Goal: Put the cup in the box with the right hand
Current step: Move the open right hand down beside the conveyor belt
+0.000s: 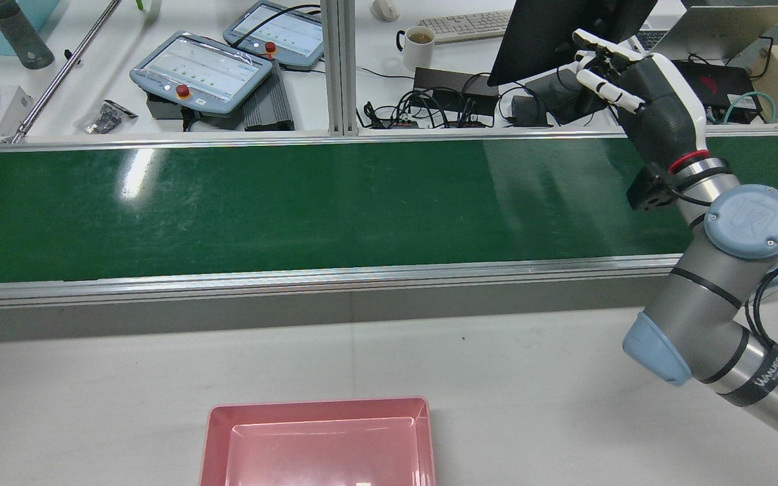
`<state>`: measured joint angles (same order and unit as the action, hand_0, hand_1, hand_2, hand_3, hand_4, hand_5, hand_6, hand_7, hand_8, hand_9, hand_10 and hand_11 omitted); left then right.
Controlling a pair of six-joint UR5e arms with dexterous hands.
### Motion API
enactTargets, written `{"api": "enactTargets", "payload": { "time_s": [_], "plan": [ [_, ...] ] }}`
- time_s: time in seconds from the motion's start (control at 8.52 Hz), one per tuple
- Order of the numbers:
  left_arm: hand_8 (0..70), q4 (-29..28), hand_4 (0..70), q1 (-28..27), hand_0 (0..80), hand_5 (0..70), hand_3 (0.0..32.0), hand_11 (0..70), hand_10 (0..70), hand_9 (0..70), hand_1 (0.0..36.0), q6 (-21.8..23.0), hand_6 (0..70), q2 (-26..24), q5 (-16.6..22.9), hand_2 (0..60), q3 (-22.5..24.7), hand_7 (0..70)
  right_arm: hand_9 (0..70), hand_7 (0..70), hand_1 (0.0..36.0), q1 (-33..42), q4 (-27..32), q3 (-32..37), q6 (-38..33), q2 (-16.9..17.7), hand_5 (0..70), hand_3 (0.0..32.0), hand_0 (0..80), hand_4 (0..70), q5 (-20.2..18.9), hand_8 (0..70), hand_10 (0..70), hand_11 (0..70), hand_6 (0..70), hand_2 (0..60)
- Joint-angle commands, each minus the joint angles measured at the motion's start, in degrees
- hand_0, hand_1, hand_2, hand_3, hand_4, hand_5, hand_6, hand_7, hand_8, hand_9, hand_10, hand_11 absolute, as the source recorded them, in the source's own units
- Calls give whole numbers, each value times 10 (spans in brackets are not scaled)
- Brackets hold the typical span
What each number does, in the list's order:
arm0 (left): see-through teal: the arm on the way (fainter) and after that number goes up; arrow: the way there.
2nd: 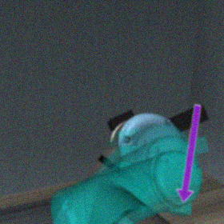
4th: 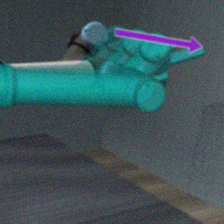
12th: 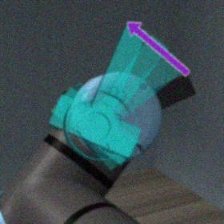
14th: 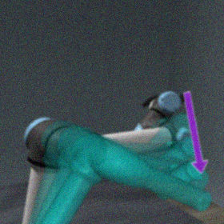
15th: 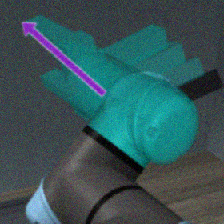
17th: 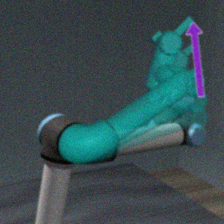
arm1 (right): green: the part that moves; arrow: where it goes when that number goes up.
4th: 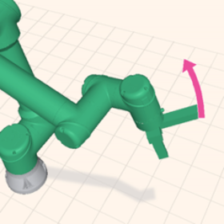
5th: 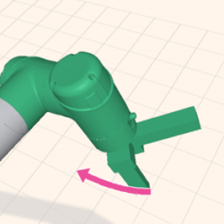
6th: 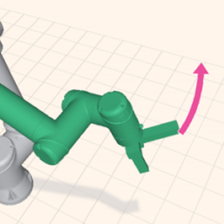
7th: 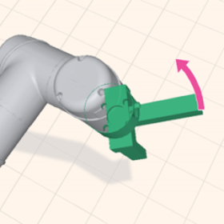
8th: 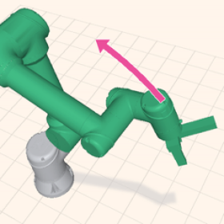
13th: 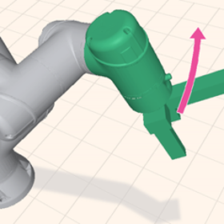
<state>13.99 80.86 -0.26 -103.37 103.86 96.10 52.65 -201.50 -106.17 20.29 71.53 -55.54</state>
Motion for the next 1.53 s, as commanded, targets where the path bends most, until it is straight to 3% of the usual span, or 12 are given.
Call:
{"api": "enactTargets", "payload": {
  "time_s": [0.0, 0.12, 0.23, 0.47, 0.59, 0.7, 0.82, 1.06, 1.41],
  "plan": [
    [0, 2, 0, 0, 0, 0, 0, 0, 0, 0, 0, 0, 0, -1, 0, 0, 1, 0, 244, 620, 122, -59, -56, -27, 29, -49, 14, 0, 371, 114, 56, 92, 0, 0, 122, 275],
    [0, 2, 0, 0, 0, 0, 0, 0, 0, 0, 0, 0, 0, -1, 0, 0, 0, 0, 245, 631, 121, -63, -111, -42, 29, -56, 13, 0, 379, 129, 66, 92, 0, 0, 123, 259],
    [0, 2, 0, 0, 0, 0, 0, 0, 0, 0, 0, 0, 0, -1, 0, 0, 0, 0, 239, 584, 113, -62, -142, -47, 27, -51, 13, 0, 367, 101, 80, 92, 0, 0, 115, 240],
    [0, 2, 0, 0, 0, 0, 0, 0, 0, 0, 0, 0, 0, -1, 0, 0, 0, 0, 222, 493, 99, -64, -142, -44, 26, -34, 14, 0, 282, 35, 75, 90, 0, 0, 100, 234],
    [0, 1, 0, 0, 0, 0, 0, 0, 0, 0, 0, 0, 0, -1, -1, 0, 0, 0, 187, 370, 94, -66, -139, -46, 18, -27, 17, 0, 196, 0, 75, 78, 0, 0, 78, 242],
    [0, 1, 0, 0, 0, 0, 0, 0, 0, 0, 0, 0, 0, -1, 0, 0, 0, 0, 169, 317, 93, -67, -124, -47, 5, -6, 19, 0, 174, 0, 75, 71, 0, 0, 67, 242],
    [0, 0, 0, 0, 0, 0, 0, 0, 0, 0, 0, 0, 0, -1, 0, 0, 0, 0, 163, 301, 0, -66, -90, -50, -13, 24, 18, 0, 414, 27, 73, 70, 0, 0, 63, 0],
    [0, 0, 0, 0, 0, 0, 0, 0, 0, 0, 0, 0, 0, -1, 0, 0, -1, 0, 153, 265, 0, -53, -25, -54, -24, 80, 14, 0, 362, 5, 69, 68, 0, 0, 58, 0],
    [0, 0, 0, 0, 0, 0, 0, 0, 0, 0, 0, 0, 0, -1, 0, 0, -1, 0, 166, 311, 0, -11, -3, -57, -23, 95, 11, 0, 332, 40, 26, 74, 0, 0, 67, 0]
  ]
}}
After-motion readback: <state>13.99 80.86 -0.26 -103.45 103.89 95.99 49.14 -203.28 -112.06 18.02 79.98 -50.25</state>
